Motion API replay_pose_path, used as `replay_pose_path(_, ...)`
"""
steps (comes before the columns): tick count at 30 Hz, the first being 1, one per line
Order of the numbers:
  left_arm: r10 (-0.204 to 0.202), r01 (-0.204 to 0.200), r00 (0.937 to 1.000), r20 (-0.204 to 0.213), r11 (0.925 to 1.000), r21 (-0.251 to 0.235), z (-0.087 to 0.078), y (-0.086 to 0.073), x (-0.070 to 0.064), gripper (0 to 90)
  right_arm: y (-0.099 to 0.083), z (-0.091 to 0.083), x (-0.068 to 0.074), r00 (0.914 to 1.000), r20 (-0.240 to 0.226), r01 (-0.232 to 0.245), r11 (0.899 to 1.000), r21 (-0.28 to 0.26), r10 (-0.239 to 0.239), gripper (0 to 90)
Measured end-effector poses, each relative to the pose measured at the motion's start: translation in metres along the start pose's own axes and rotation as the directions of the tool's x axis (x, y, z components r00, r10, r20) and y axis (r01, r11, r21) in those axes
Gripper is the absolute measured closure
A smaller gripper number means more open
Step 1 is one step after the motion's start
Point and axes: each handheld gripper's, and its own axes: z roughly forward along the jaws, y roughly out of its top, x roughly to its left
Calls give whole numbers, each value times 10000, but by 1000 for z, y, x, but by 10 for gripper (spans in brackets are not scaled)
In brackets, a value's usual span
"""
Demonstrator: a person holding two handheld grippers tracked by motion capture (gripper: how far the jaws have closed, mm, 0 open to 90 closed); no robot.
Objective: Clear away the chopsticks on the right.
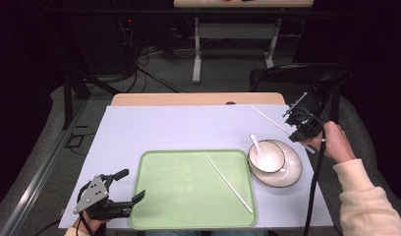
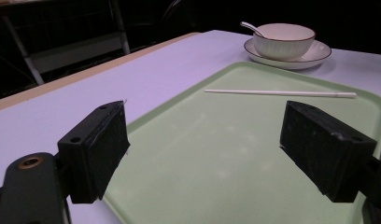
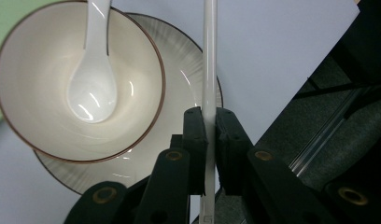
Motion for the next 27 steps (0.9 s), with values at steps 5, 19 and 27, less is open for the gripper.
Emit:
replay_pose_path(5, -3, 3, 10000, 5, 10000, 4, 0, 0, 0, 152, -1, -13, 11, 9997, 22, -247, 9993, -280, 248, 836)
replay_pose_path(19, 12, -12, 10000, 14, 10000, 20, 0, 0, 0, 151, -4, -20, 63, 9995, -204, -266, 9977, -622, 254, 837)
replay_pose_path(27, 17, -17, 10000, 21, 10000, 7, 1, 0, 0, 151, -4, -8, 88, 9983, -583, -36, 9973, -736, -7, 836)
